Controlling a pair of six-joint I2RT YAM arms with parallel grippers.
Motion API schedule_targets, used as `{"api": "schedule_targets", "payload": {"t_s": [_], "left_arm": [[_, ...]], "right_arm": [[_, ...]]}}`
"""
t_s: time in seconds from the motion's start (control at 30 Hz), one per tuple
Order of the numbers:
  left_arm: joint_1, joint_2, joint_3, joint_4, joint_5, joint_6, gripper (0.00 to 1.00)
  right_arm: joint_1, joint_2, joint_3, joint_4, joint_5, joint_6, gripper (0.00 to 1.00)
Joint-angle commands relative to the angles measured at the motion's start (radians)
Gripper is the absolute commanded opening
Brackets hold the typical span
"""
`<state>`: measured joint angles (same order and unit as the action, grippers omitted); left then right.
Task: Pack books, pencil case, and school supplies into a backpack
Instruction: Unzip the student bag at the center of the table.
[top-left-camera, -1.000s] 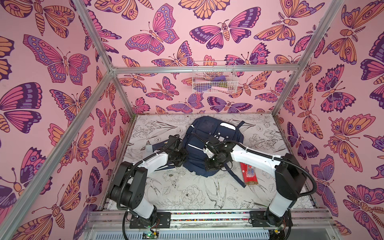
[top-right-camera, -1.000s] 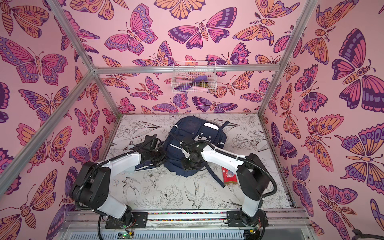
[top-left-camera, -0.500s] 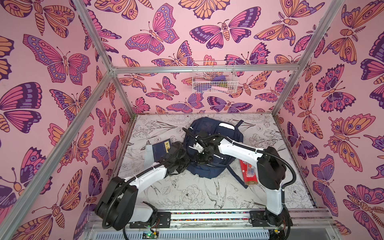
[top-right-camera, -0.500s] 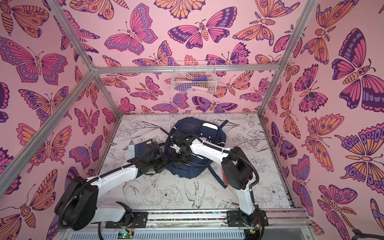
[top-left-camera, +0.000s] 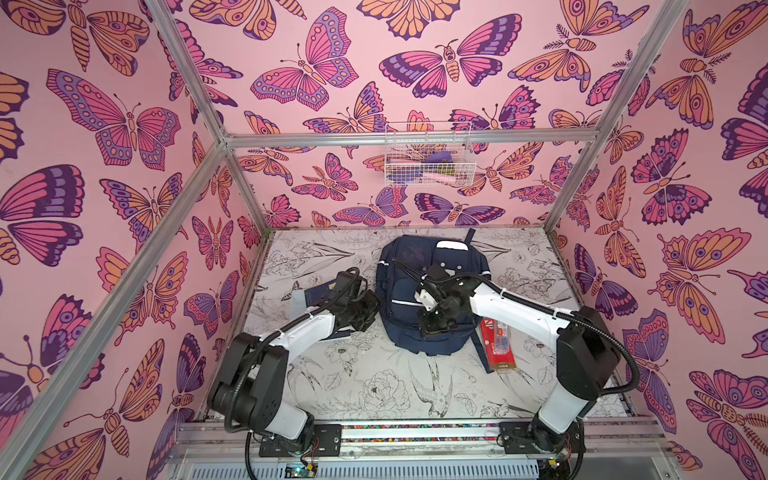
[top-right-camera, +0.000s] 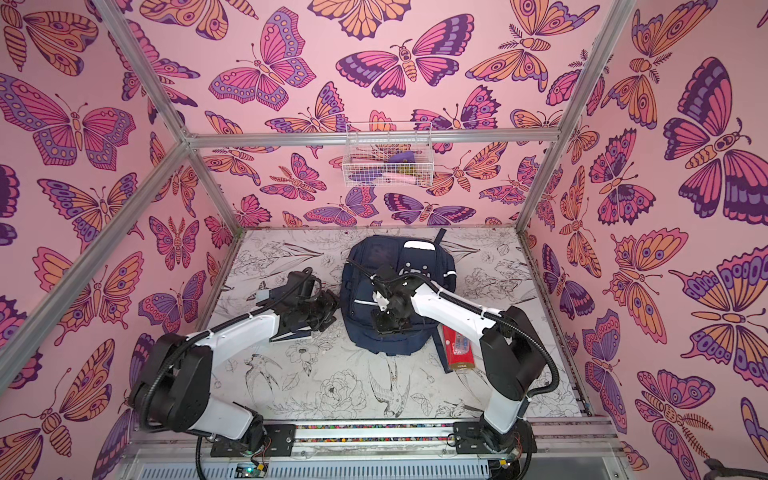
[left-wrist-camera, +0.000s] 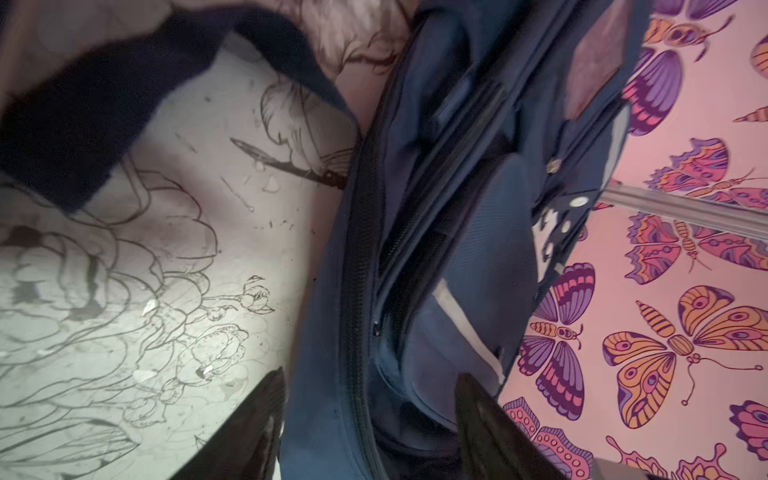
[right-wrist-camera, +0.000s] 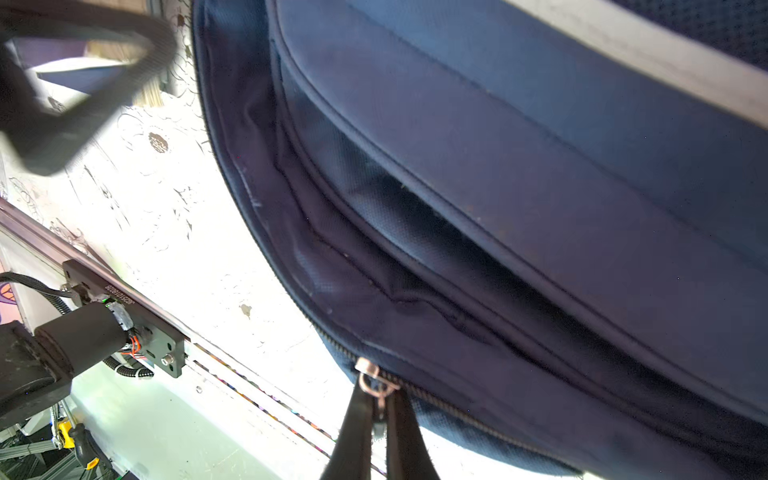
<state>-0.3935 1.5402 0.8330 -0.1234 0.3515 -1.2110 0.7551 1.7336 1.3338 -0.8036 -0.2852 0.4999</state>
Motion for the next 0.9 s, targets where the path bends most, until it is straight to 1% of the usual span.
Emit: {"api": "schedule_targets", "payload": {"t_s": [0.0,0.1,0.13,0.2,0.33,0.4,0.5,0.57,0.67,0.77,0.87], "left_arm": [[-0.002,0.042,0.010,0.051,0.074,-0.006,0.63],[-0.005,0.088,0.027,0.079,0.081,-0.014,0.59],[-0.005,0.104,0.034,0.086,0.086,-0.016,0.57],[-0.008,0.128,0.039,0.112,0.098,-0.030,0.41],[-0.022,0.131,0.022,0.162,0.113,-0.057,0.00],[-0.036,0.108,0.009,0.168,0.102,-0.063,0.00],[-0.057,0.066,-0.012,0.168,0.067,-0.066,0.00],[-0.069,0.041,-0.031,0.168,0.048,-0.078,0.00],[-0.081,0.001,-0.061,0.176,0.026,-0.091,0.00],[-0.083,-0.054,-0.108,0.175,0.000,-0.103,0.00],[-0.081,-0.136,-0.176,0.167,-0.031,-0.120,0.00]], "right_arm": [[0.003,-0.014,0.008,0.018,-0.012,0.010,0.00],[0.007,-0.007,0.010,0.019,-0.018,0.011,0.00],[0.011,-0.004,0.011,0.021,-0.020,0.012,0.00],[0.018,0.008,0.014,0.024,-0.025,0.016,0.00],[0.049,0.050,0.043,0.067,-0.049,0.037,0.00],[0.075,0.099,0.095,0.098,-0.075,0.053,0.00],[0.112,0.204,0.226,0.100,-0.093,0.061,0.00],[0.118,0.282,0.329,0.100,-0.100,0.070,0.00],[0.111,0.357,0.431,0.102,-0.105,0.069,0.00],[0.089,0.353,0.438,0.083,-0.085,0.060,0.00],[0.067,0.282,0.347,0.062,-0.051,0.036,0.00]]}}
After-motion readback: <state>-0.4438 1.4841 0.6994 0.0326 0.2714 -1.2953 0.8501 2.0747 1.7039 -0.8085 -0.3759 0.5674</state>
